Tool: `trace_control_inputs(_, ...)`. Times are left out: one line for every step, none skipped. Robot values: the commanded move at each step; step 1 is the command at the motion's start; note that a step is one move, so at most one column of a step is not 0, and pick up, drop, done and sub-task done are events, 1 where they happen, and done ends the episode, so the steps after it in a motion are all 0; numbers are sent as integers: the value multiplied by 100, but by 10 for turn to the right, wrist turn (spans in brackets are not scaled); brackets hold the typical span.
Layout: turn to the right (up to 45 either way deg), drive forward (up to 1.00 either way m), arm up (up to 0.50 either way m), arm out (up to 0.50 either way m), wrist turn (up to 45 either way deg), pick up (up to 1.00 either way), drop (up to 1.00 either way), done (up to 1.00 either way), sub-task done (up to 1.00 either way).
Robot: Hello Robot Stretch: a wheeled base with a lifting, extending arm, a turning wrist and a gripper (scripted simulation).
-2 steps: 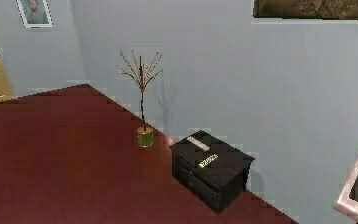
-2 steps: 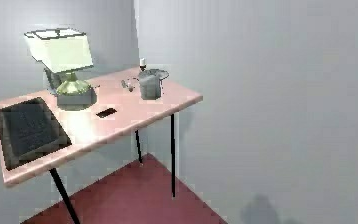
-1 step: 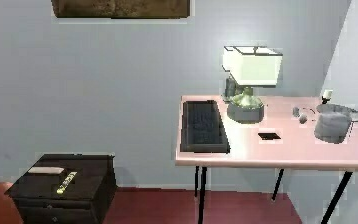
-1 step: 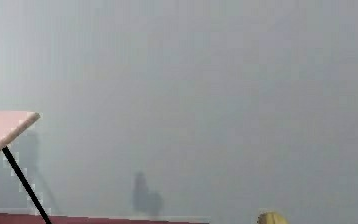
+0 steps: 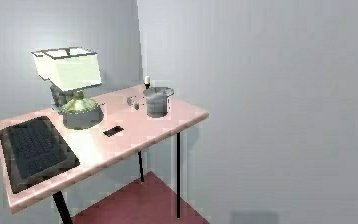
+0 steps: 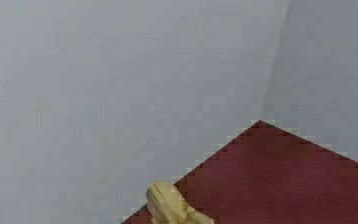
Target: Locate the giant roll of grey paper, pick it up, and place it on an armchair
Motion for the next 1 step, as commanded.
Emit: trace_control_inputs(60,0,0,0,0,0,0,0,0)
